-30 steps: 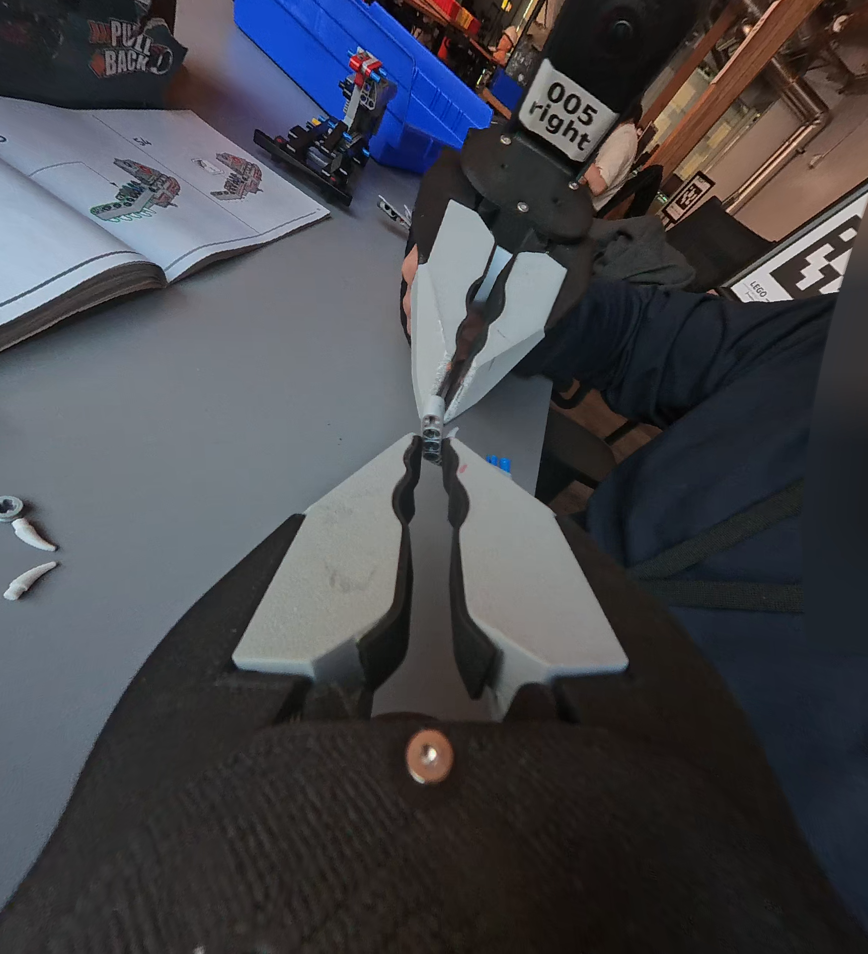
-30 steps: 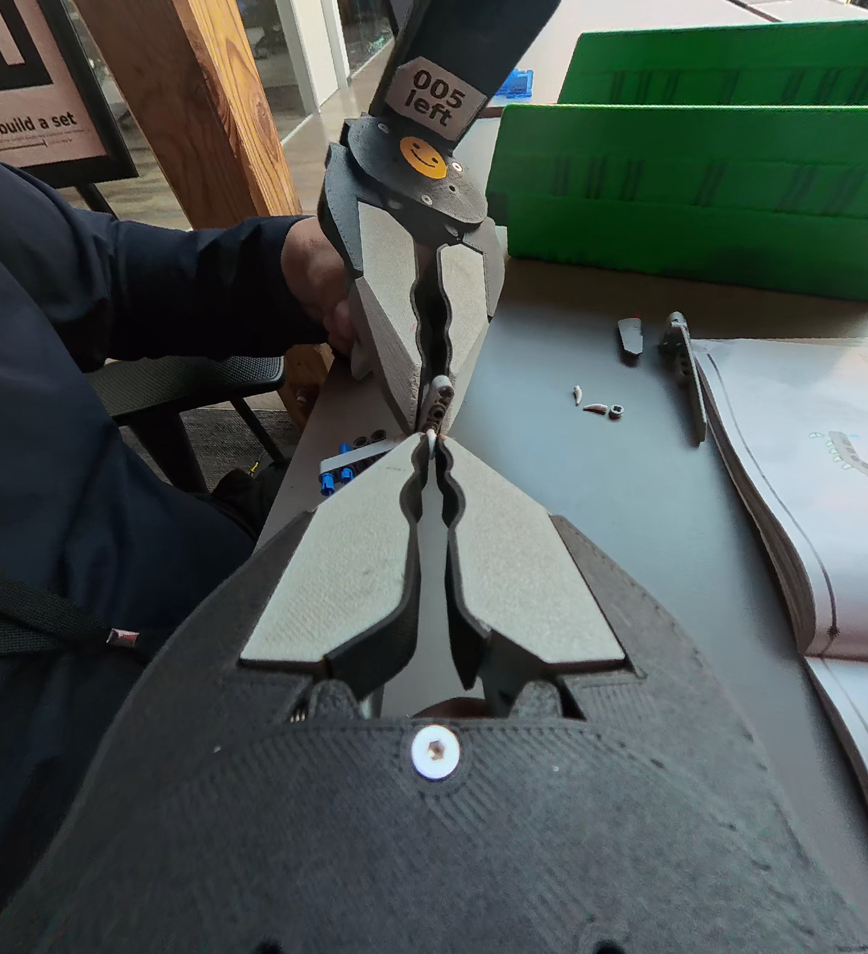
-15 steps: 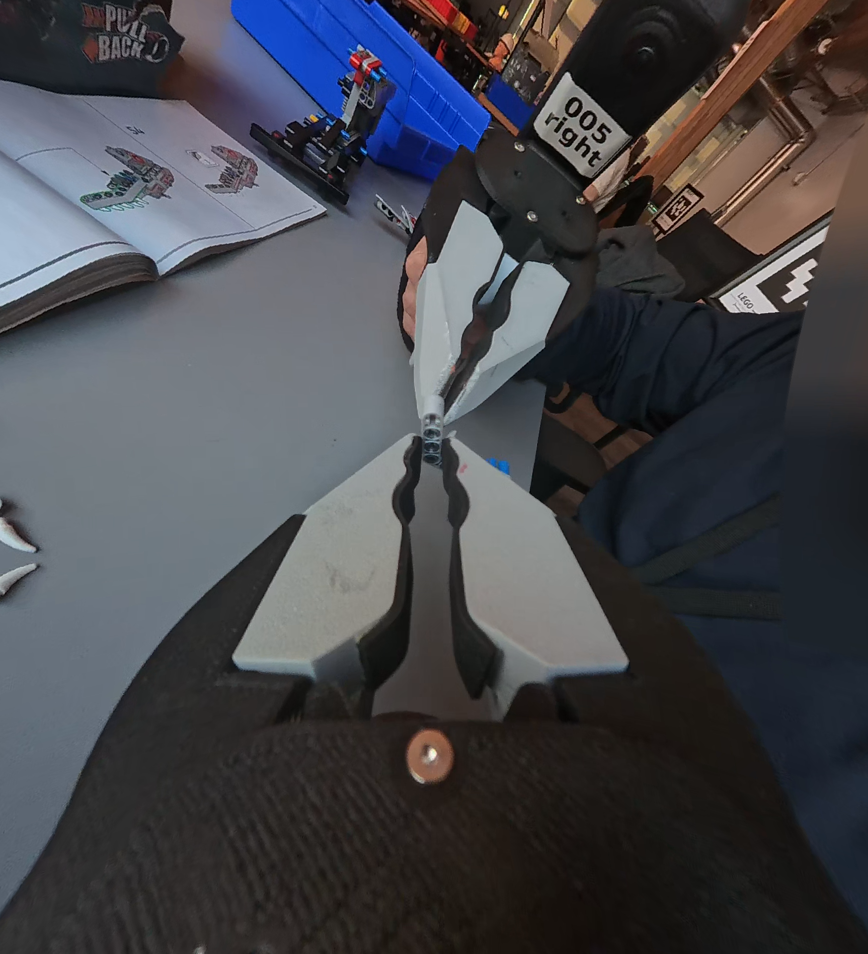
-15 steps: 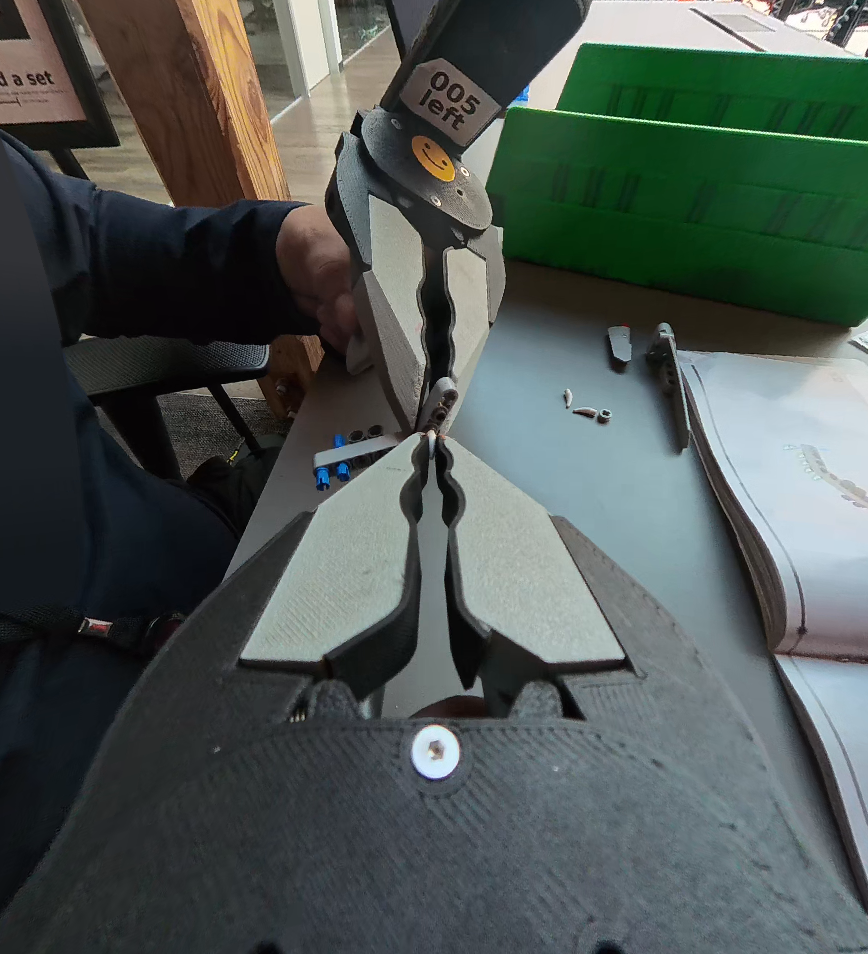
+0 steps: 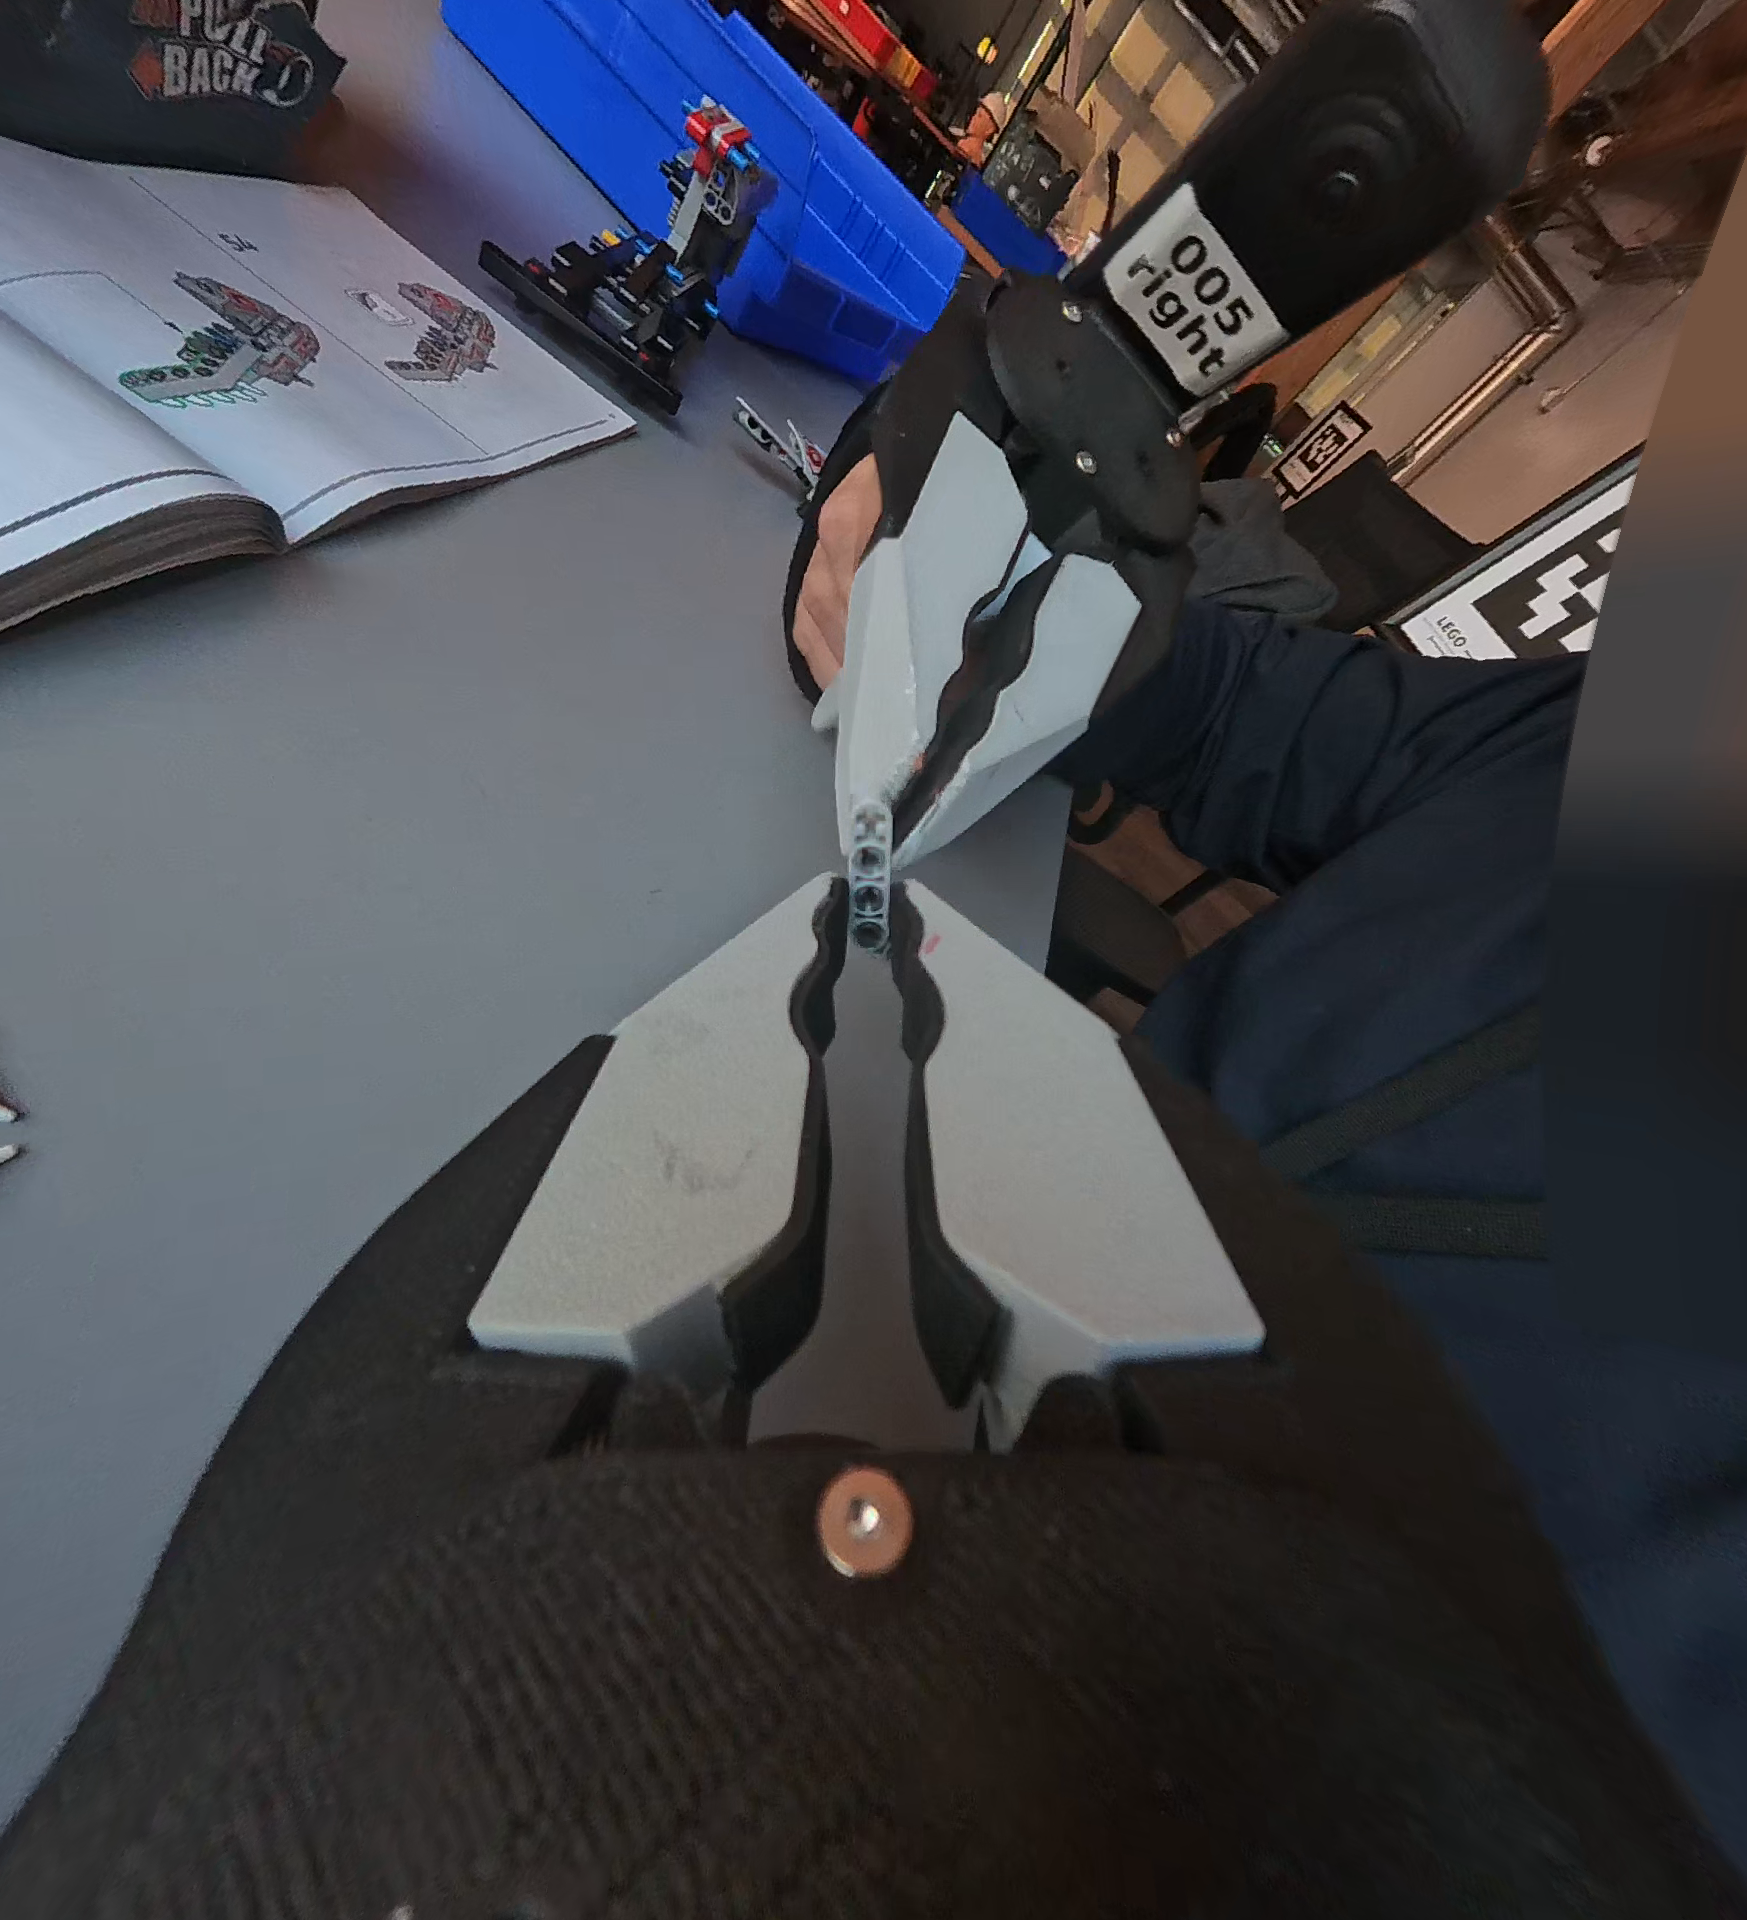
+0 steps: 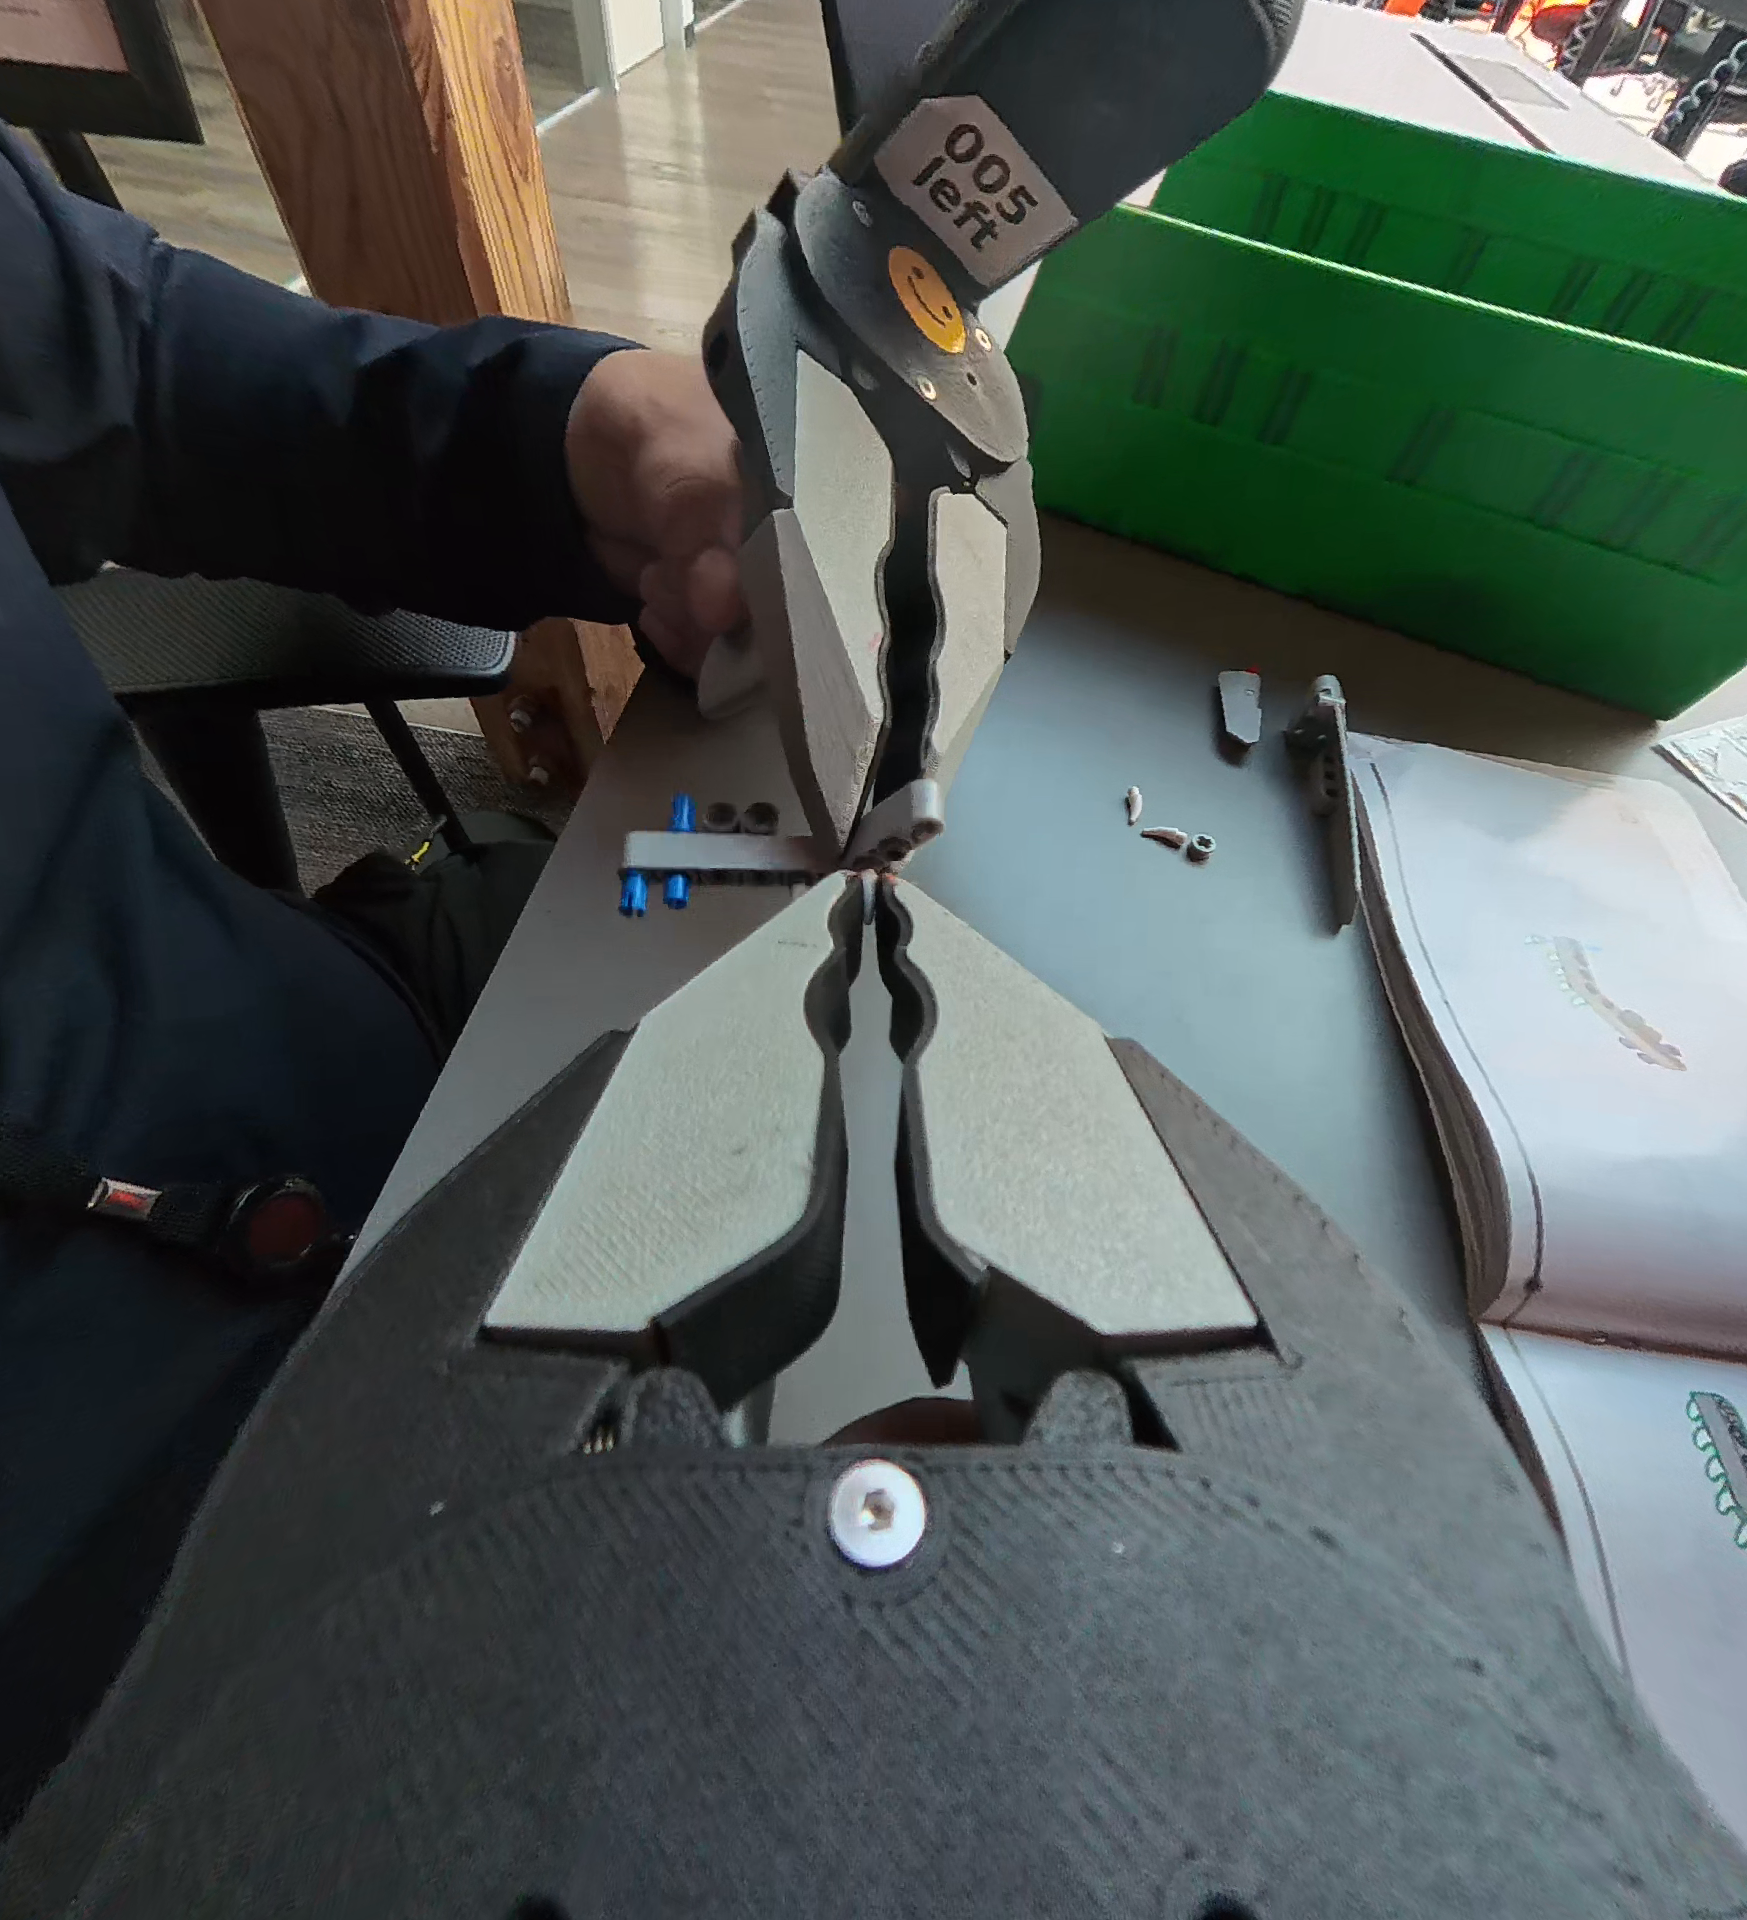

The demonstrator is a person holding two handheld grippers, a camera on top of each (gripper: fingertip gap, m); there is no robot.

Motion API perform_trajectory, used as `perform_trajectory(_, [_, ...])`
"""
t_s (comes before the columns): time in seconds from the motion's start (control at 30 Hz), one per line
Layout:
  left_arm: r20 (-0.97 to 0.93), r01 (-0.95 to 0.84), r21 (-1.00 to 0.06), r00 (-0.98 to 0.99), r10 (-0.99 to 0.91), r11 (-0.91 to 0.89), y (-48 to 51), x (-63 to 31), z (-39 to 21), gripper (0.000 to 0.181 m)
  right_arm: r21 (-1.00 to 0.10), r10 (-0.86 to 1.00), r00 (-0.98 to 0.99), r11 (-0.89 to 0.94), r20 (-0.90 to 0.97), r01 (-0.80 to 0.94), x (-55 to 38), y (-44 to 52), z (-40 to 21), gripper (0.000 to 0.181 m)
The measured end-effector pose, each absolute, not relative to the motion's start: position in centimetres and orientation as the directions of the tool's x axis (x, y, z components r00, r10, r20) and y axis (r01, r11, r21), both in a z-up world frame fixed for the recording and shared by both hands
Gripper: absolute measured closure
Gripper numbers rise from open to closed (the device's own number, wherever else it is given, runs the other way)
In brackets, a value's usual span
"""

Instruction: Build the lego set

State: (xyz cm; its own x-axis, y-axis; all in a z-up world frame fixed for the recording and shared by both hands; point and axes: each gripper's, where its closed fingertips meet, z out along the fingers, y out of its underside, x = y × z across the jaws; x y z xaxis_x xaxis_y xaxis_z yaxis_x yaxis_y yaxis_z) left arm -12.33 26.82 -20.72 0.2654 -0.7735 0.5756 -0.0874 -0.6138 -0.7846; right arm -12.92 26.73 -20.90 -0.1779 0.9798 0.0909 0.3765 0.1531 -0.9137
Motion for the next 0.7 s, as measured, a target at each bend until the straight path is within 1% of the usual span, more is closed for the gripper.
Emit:
perform_trajectory(0.1, [0.583, -0.082, -0.782, 0.255, -0.771, -0.618, 26.8, -12.3, -20.6, 0.176, -0.909, 0.977, -0.184, 0.174, 0.110, 0.379, -13.0, 26.5, -21.1, 0.181])
perform_trajectory(0.47, [0.597, -0.021, -0.785, 0.246, -0.764, -0.620, 26.8, -12.7, -20.0, 0.176, -0.944, 0.986, -0.158, 0.095, 0.046, 0.317, -13.4, 26.5, -20.4, 0.181])
perform_trajectory(0.7, [0.578, -0.025, -0.795, 0.271, -0.770, -0.606, 26.7, -12.8, -20.1, 0.176, -0.946, 0.988, -0.137, 0.110, 0.071, 0.306, -13.5, 26.7, -20.1, 0.181])
